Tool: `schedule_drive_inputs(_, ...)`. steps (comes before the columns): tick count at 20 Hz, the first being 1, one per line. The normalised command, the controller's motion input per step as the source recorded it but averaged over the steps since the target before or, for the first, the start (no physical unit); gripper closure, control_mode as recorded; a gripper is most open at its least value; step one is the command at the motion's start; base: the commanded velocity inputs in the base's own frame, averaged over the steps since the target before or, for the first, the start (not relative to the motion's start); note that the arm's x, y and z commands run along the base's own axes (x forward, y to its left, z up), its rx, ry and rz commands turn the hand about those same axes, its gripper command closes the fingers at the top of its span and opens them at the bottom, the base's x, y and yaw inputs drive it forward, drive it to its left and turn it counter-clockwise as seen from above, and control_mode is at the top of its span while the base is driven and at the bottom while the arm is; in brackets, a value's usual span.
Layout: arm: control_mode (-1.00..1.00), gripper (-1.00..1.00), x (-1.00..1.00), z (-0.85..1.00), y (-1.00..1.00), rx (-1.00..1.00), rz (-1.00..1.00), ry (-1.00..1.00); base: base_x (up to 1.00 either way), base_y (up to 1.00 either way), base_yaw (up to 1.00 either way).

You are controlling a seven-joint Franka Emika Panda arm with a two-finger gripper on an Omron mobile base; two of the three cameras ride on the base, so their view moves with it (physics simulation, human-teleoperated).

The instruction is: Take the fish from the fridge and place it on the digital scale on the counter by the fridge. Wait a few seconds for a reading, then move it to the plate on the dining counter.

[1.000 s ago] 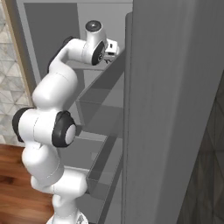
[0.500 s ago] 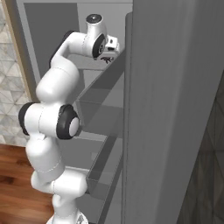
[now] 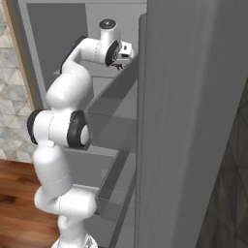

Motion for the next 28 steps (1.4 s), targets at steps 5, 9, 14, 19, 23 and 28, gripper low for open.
schedule_drive_inputs(5,-1.00,-1.00,0.30,-0.01,0.00,0.00,0.00,0.01,0.00,0.00,0.00)
schedule_drive_inputs(9,-1.00,-1.00,0.25,0.00,0.00,0.00,0.00,0.03,0.00,0.00,0.00)
schedule_drive_inputs(14,-1.00,-1.00,0.07,0.00,0.00,0.00,0.00,0.07,0.00,0.00,0.00)
schedule_drive_inputs(19,-1.00,-1.00,-0.01,-0.01,0.00,0.02,0.00,0.04,0.00,0.00,0.00)
schedule_drive_inputs(23,-1.00,-1.00,0.00,0.00,0.00,0.07,0.01,-0.08,0.00,0.00,0.00)
schedule_drive_inputs(28,-1.00,-1.00,0.00,0.00,0.00,0.02,0.00,-0.06,0.00,0.00,0.00)
